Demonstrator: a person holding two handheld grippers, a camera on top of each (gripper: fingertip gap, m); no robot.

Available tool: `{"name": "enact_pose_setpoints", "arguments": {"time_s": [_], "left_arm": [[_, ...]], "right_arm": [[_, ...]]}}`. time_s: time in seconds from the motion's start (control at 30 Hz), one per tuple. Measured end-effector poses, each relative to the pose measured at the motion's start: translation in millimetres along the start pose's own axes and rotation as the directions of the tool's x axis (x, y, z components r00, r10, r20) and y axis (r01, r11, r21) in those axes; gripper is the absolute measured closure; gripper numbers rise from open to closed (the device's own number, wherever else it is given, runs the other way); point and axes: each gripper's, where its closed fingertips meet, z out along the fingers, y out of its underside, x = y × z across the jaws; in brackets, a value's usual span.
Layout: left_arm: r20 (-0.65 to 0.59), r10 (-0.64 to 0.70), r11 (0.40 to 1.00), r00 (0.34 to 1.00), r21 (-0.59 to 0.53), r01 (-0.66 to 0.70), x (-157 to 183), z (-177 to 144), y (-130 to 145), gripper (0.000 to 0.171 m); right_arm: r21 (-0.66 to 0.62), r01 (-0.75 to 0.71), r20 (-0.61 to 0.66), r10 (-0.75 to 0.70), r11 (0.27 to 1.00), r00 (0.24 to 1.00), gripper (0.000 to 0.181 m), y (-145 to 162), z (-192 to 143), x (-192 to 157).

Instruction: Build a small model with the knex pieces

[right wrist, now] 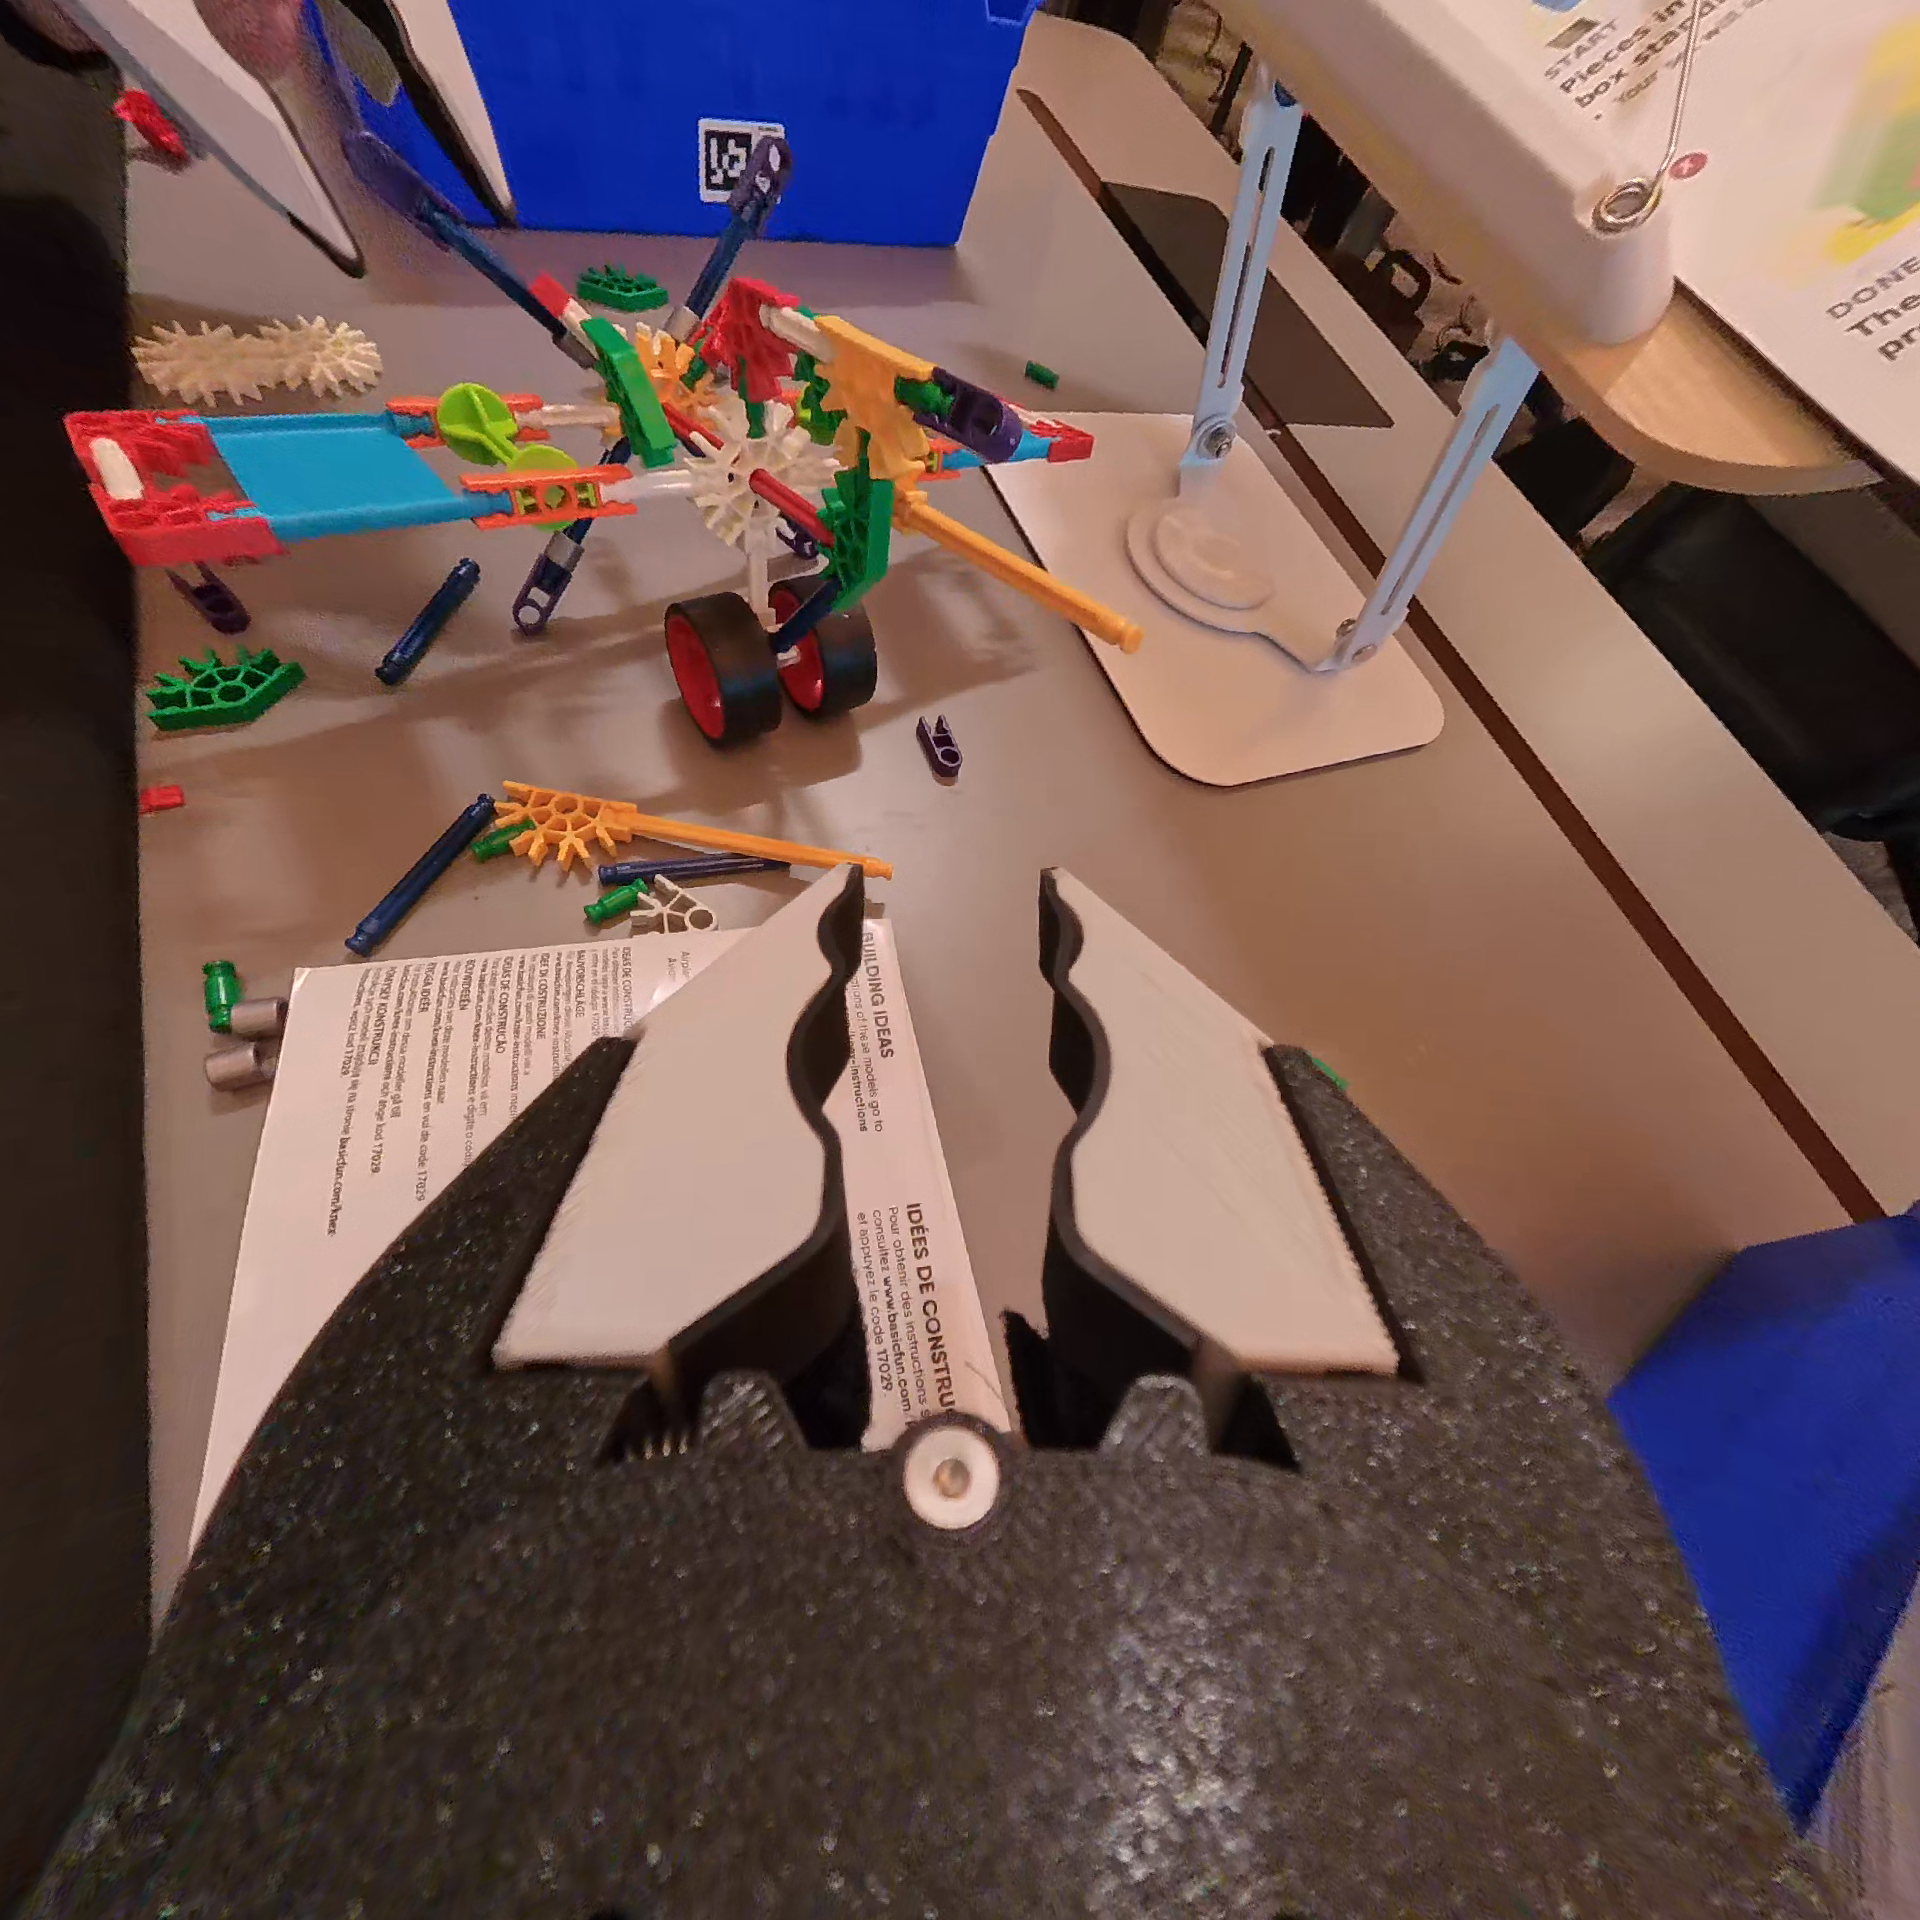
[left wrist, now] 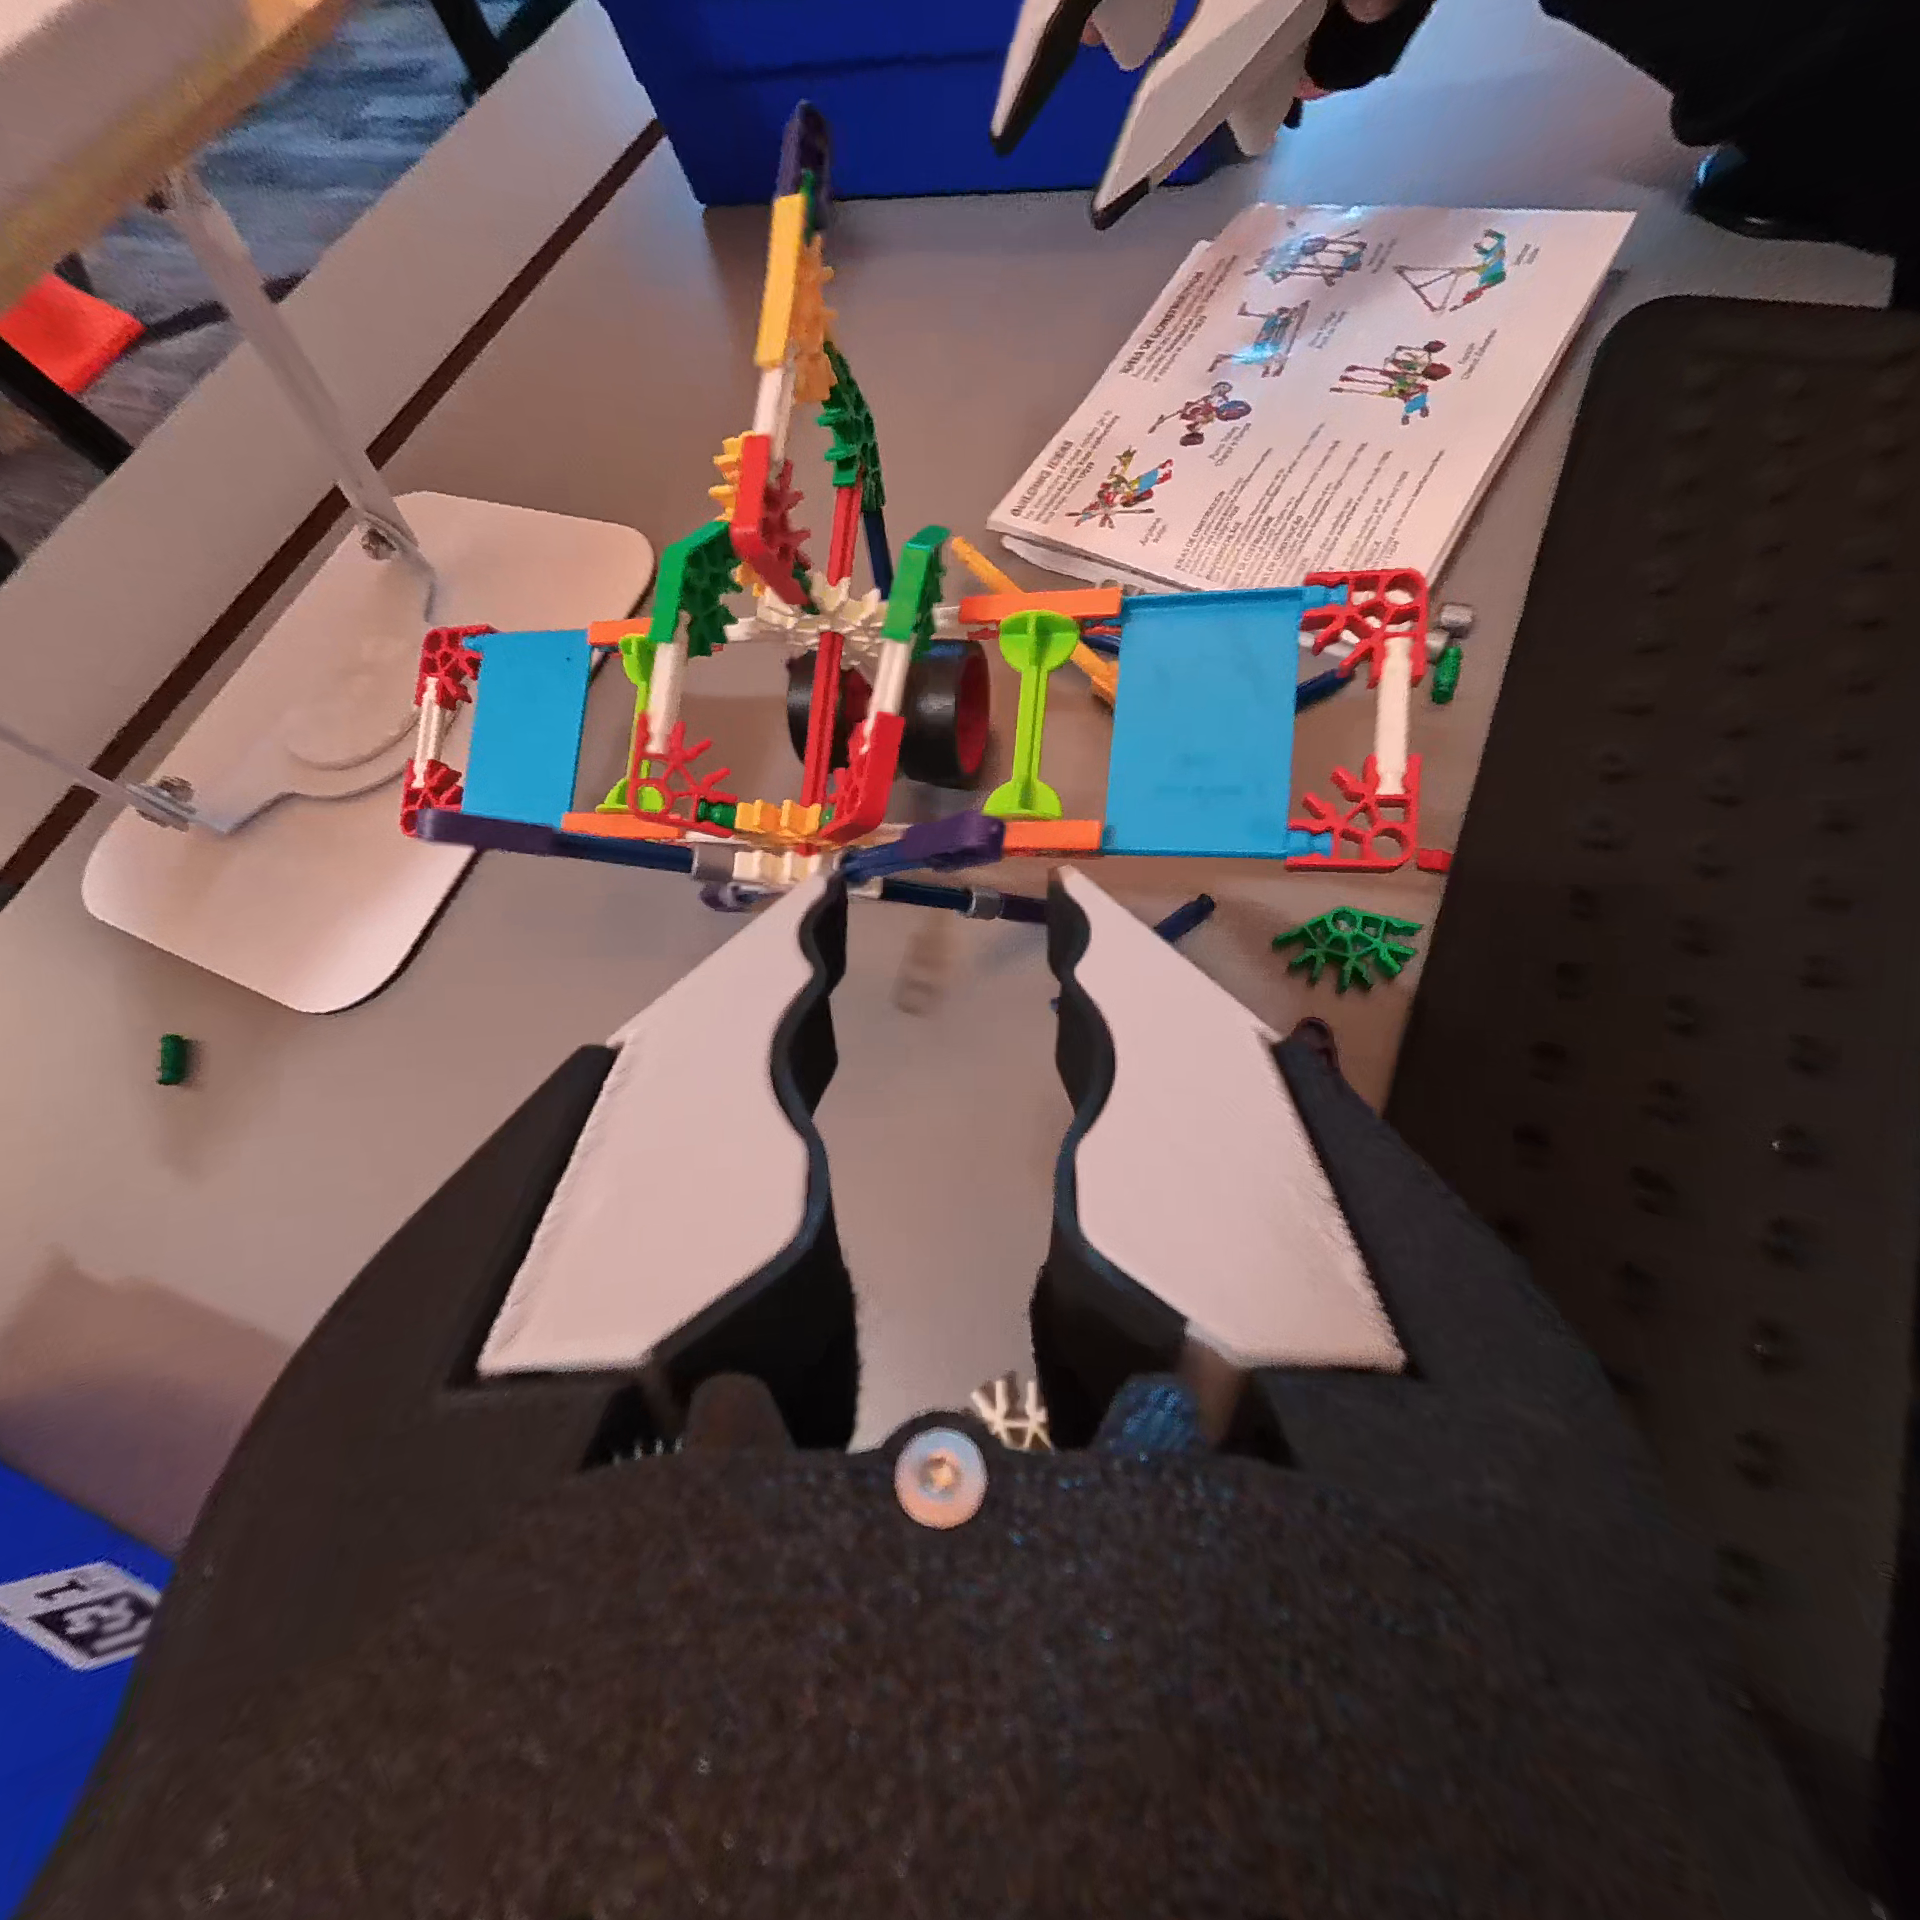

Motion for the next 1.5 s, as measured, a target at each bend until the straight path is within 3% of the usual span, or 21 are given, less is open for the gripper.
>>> {"name": "enact_pose_setpoints", "arguments": {"time_s": [0.2, 0.47, 0.7, 0.93, 1.27, 1.5], "left_arm": [[0.042, 0.088, 0.996, 0.995, -0.007, -0.088, -1, 18, -5, 0.149], [0.139, 0.116, 0.993, 0.984, -0.034, -0.112, 2, 23, -12, 0.154], [0.229, 0.092, 0.996, 0.969, -0.035, -0.086, -4, 3, -7, 0.157], [0.310, 0.127, 0.989, 0.942, -0.112, -0.096, -17, -34, 4, 0.161], [0.250, 0.250, 0.938, 0.935, -0.301, -0.170, -11, -26, -9, 0.162], [0.202, 0.188, 0.951, 0.961, -0.282, -0.126, -7, -20, -1, 0.159]], "right_arm": [[0.000, -0.003, 0.003, 0.003, 1.000, 1.000, 0.147, 3, 2, 0], [0.016, -0.047, -0.040, 0.048, 0.999, 0.998, 0.147, 6, -8, 15], [0.019, -0.065, -0.063, 0.066, 0.998, 0.996, 0.148, 8, -15, 23], [-0.014, -0.058, -0.063, 0.057, 0.998, 0.996, 0.148, 15, -10, 22], [-0.022, -0.055, -0.058, 0.054, 0.998, 0.997, 0.148, 16, -10, 22], [-0.022, -0.047, -0.045, 0.046, 0.999, 0.998, 0.148, 14, -10, 18]]}}
